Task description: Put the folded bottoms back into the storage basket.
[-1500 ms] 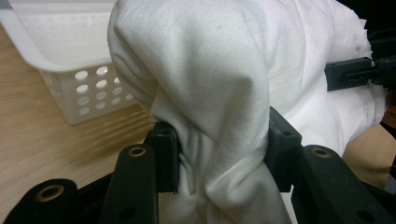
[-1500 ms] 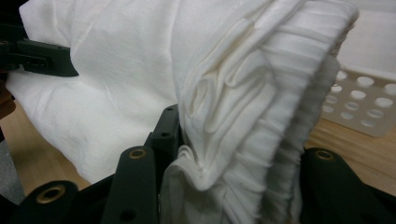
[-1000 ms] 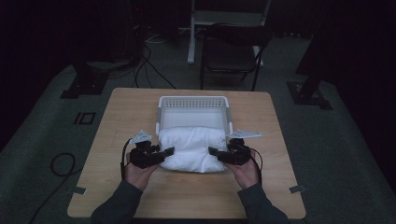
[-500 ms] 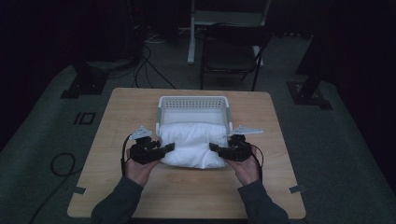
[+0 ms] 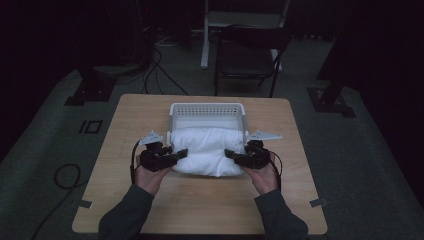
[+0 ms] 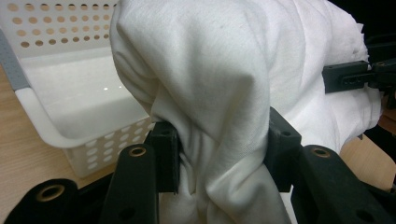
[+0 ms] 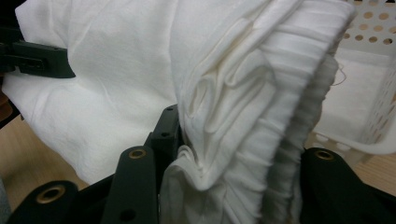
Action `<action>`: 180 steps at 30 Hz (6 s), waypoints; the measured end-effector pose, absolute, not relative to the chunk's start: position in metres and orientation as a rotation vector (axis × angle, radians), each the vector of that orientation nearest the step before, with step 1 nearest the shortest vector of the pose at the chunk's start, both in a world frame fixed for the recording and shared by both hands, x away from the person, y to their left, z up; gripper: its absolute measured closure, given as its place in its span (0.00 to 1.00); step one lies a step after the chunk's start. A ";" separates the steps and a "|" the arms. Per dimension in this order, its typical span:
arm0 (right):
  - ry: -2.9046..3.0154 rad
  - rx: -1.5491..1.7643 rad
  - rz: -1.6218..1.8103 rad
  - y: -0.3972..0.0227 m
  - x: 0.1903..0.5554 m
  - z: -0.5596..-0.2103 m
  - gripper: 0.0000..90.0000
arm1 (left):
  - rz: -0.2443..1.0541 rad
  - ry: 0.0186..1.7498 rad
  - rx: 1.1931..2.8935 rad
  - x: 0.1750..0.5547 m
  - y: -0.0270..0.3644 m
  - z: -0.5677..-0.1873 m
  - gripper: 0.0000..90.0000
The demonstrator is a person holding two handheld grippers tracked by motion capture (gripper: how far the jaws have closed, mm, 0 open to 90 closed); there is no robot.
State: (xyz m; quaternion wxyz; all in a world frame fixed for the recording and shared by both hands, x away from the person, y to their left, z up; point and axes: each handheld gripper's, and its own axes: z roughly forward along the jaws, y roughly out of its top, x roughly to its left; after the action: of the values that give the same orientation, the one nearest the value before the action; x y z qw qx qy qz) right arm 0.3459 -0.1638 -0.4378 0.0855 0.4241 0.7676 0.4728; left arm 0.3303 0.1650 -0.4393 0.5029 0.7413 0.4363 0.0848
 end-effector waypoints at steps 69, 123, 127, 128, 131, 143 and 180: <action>2.270 1.323 1.369 -0.158 0.389 -0.441 0.62 | 0.217 1.089 1.784 0.371 0.164 -0.444 0.64; 2.236 1.391 1.352 -0.154 0.421 -0.446 0.62 | 0.221 1.135 1.763 0.403 0.161 -0.446 0.64; 2.232 1.393 1.352 -0.154 0.422 -0.444 0.62 | 0.220 1.137 1.759 0.404 0.161 -0.444 0.64; 2.231 1.392 1.353 -0.154 0.423 -0.444 0.62 | 0.220 1.137 1.756 0.405 0.161 -0.444 0.64; 2.228 1.395 1.357 -0.155 0.424 -0.442 0.62 | 0.221 1.134 1.754 0.406 0.160 -0.442 0.64; 2.210 1.396 1.355 -0.155 0.430 -0.434 0.62 | 0.232 1.134 1.747 0.413 0.159 -0.435 0.64; 2.222 1.528 1.274 -0.147 0.493 -0.444 0.62 | 0.250 1.227 1.734 0.472 0.155 -0.448 0.64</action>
State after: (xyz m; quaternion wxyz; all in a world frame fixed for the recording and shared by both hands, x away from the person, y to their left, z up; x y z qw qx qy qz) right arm 0.4930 -0.1473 -0.4441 0.0793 0.5108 0.7426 0.4259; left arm 0.4722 0.1546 -0.4478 0.4808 0.7109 0.5030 0.1024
